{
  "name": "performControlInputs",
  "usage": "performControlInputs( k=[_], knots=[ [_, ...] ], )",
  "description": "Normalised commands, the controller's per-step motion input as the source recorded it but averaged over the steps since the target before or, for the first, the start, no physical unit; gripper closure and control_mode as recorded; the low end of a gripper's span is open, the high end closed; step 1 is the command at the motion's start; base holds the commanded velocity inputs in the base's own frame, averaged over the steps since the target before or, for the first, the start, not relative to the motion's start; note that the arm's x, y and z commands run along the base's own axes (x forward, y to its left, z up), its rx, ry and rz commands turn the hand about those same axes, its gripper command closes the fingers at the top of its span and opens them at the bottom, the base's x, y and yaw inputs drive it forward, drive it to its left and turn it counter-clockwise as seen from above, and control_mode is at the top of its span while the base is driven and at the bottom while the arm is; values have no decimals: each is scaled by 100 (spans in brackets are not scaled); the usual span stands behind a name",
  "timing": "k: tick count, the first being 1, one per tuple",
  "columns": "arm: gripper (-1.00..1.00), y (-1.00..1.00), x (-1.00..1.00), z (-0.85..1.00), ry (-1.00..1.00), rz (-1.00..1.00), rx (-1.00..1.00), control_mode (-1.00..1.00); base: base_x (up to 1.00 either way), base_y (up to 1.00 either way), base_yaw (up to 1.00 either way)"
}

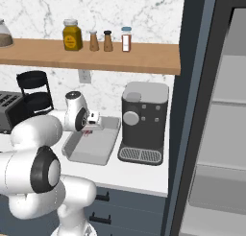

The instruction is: Place one avocado and one steak in each tupperware on the nearby counter, to pack two identical lunches.

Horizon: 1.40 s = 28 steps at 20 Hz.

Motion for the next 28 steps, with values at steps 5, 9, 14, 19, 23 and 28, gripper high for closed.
performControlInputs(
  k=[5, 9, 14, 19, 23, 28],
  knots=[
    [100, 0, 12, -55, 0, 5, -2, -100, 0, 0, 0],
    [100, 0, 0, -13, 0, 5, 0, -100, 0, 0, 0],
    [100, 0, -1, 0, 0, 5, 0, -100, 0, 0, 0],
    [100, 0, 0, -26, 0, 6, 0, -100, 0, 0, 0],
    [100, 0, 4, -48, 0, 7, 0, -100, 0, 0, 0],
    [100, 0, 9, -10, 0, 6, 0, -100, 0, 0, 0]
  ],
)
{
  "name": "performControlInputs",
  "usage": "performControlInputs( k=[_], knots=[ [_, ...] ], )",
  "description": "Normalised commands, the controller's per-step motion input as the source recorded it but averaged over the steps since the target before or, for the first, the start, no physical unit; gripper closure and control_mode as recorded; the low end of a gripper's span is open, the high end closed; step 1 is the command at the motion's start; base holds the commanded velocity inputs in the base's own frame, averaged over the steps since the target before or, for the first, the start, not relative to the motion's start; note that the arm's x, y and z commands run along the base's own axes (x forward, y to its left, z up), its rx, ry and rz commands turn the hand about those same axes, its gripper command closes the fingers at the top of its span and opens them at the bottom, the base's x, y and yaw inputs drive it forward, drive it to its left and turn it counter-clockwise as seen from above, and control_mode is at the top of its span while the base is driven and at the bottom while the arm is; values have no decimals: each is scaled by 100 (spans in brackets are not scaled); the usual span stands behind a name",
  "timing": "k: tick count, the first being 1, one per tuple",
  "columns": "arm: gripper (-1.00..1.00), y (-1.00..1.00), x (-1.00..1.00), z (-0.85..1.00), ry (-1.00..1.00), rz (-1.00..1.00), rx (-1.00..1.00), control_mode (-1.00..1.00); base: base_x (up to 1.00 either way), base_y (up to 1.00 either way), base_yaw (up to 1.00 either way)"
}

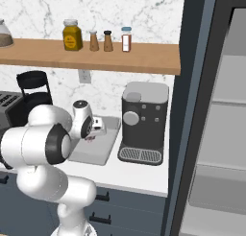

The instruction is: Place one avocado and one steak in each tupperware on the nearby counter, to pack two identical lunches.

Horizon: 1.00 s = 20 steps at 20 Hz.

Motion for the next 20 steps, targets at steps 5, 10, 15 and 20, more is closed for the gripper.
performControlInputs(
  k=[5, 10, 15, 20],
  knots=[
    [-100, 0, 3, -7, 0, 5, 0, -100, 0, 0, 0],
    [-100, 0, -29, 20, -6, 2, 0, -100, 0, 0, 0],
    [-100, 0, -43, 70, -15, 0, 0, -100, 0, 0, 0],
    [-100, 0, -88, 85, -16, 0, 0, -100, 0, 0, 0]
  ],
)
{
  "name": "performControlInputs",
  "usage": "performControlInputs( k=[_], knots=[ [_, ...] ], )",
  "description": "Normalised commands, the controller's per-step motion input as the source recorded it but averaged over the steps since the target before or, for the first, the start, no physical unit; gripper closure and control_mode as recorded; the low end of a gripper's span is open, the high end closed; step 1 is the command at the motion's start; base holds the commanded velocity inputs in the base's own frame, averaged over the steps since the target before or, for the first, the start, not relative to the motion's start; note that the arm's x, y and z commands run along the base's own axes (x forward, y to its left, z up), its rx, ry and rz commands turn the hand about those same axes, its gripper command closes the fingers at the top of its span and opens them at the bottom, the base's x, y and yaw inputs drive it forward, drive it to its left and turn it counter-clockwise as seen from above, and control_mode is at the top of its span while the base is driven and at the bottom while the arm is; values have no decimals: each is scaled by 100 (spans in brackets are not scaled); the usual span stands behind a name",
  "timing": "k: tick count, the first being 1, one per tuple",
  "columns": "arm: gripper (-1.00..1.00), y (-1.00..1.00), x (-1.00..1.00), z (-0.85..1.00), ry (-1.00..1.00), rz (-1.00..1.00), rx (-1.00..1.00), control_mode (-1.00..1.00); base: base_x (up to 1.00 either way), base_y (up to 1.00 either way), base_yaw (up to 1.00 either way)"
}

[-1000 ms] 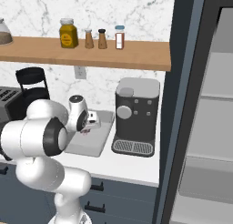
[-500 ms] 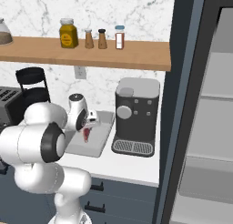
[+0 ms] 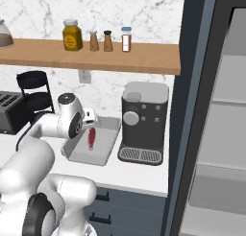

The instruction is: Place one avocado and one steak in each tupperware on the nearby counter, to pack two identical lunches.

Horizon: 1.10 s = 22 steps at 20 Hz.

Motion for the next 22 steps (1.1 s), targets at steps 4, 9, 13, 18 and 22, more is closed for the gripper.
performControlInputs(
  k=[4, 9, 13, 18, 22],
  knots=[
    [-100, 0, -100, 64, -21, 0, 0, -100, 0, 0, 0],
    [-100, -3, -100, 33, -20, 0, 0, -100, 0, 0, 0],
    [-100, 0, -75, 0, -13, -1, 0, 100, -25, 0, -1],
    [-100, 0, 0, 0, 0, 0, 0, 100, -100, 0, -4],
    [-100, 0, 0, 0, 0, 0, 0, 100, -91, -20, -6]
  ],
)
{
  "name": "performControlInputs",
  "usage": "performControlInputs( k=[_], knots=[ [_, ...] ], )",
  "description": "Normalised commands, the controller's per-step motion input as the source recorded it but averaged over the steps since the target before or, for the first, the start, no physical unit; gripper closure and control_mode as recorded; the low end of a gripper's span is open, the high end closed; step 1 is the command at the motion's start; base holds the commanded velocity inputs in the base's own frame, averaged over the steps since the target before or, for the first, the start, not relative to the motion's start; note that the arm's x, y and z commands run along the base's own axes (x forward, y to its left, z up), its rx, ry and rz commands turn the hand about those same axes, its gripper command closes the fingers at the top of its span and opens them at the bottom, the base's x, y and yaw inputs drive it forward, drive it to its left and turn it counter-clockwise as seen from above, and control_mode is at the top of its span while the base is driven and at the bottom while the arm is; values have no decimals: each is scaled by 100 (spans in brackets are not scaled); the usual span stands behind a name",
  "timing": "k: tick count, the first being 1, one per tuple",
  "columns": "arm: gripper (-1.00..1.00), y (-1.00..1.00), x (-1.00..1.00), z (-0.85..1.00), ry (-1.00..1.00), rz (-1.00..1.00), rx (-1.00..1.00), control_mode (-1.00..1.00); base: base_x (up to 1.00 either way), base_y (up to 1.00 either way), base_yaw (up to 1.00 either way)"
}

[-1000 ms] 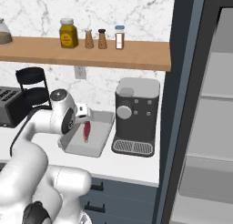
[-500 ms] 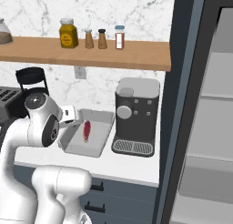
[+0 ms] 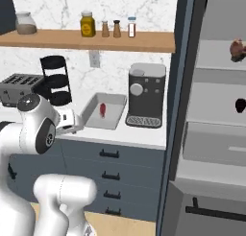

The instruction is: Place one avocado and one steak in each tupperware on the nearby counter, to pack two identical lunches.

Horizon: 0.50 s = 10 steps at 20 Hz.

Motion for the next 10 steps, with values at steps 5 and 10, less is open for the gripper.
performControlInputs(
  k=[5, 10],
  knots=[
    [-100, 0, 0, 0, 0, 0, 0, 100, -40, -86, -4],
    [-100, 0, 0, 0, 0, 0, 0, 100, -13, -100, -7]
  ],
)
